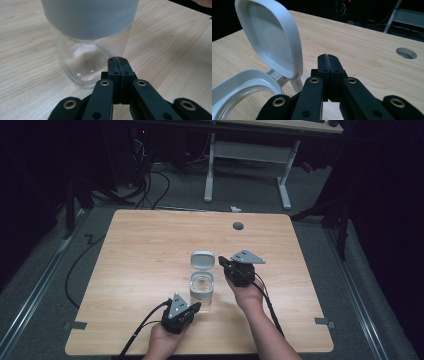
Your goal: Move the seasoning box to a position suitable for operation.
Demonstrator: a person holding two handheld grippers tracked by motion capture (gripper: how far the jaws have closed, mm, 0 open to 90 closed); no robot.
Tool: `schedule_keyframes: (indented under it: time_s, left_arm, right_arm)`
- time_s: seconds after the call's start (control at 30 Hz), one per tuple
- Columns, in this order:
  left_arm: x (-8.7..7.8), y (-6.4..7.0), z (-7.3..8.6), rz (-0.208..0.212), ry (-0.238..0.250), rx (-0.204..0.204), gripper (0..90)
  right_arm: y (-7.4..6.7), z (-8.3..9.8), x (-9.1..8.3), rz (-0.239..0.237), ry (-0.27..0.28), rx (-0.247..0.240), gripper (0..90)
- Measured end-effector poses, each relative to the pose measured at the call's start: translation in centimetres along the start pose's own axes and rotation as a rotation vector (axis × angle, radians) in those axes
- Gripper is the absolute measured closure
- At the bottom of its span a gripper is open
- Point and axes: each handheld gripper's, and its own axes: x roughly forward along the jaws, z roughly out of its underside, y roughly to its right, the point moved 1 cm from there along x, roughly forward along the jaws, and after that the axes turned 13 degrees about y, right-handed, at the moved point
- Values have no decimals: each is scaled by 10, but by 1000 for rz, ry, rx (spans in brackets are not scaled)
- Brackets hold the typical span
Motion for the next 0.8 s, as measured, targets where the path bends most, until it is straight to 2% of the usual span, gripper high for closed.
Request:
schedule_keyframes:
  time_s: [0.17, 0.27, 0.47, 0.8]
  left_arm:
    - [1, 0, 0, -6, 1, 2, 900]
    - [3, -2, -1, -14, -2, -14, 900]
    - [5, -3, 0, -19, -24, -19, 900]
    - [6, -3, 0, -24, -27, -21, 900]
  right_arm:
    - [1, -5, 5, -2, 13, 5, 898]
    - [-1, -8, 8, -9, 23, 3, 898]
    - [-4, -17, 9, -18, 53, 3, 897]
    - [-4, -22, 11, -29, 52, 2, 897]
